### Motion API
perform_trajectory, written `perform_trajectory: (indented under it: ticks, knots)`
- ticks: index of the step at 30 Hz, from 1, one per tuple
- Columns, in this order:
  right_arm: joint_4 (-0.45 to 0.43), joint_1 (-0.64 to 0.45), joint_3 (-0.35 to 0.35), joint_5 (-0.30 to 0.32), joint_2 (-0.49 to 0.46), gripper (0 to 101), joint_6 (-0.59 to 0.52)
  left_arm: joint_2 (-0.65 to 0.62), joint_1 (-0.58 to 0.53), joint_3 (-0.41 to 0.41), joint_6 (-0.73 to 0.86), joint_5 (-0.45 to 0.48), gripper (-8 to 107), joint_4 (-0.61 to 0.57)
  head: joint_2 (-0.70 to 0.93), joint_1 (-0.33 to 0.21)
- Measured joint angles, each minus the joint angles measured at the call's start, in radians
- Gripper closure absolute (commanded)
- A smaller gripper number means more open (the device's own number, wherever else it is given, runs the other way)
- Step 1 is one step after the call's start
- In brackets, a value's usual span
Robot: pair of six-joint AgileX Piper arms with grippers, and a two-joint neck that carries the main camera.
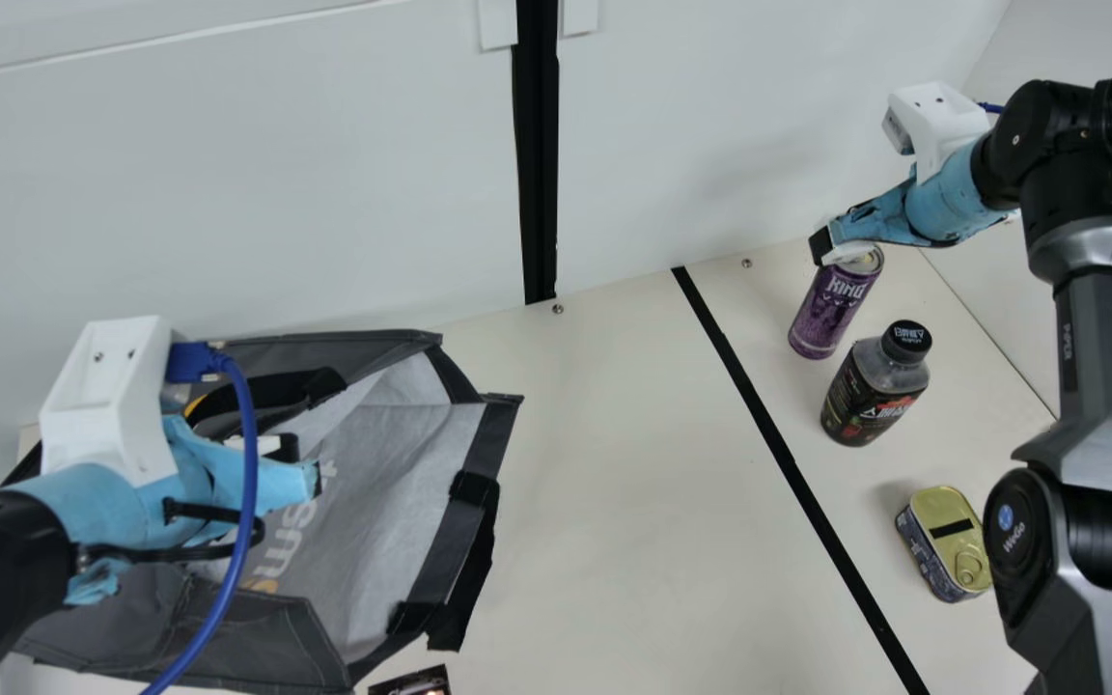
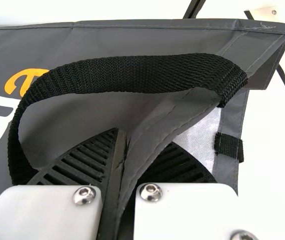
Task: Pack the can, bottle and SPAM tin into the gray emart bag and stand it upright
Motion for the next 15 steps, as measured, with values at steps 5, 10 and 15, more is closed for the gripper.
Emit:
perform_trajectory:
  ticks: [5,10,15]
  knots:
    - [-0.004,0.002,-0.023,-0.001,0.041,6,-0.003,0.000,0.000,0.000,0.000,0.000,107,0.000,0.000,0.000]
    - [-0.009,0.003,-0.043,0.001,0.078,6,-0.011,0.000,0.000,0.000,0.000,0.000,107,0.000,-0.002,0.000]
    - [-0.016,0.003,-0.053,0.000,0.106,6,-0.019,0.000,0.000,0.000,0.000,0.000,107,0.000,0.000,0.000]
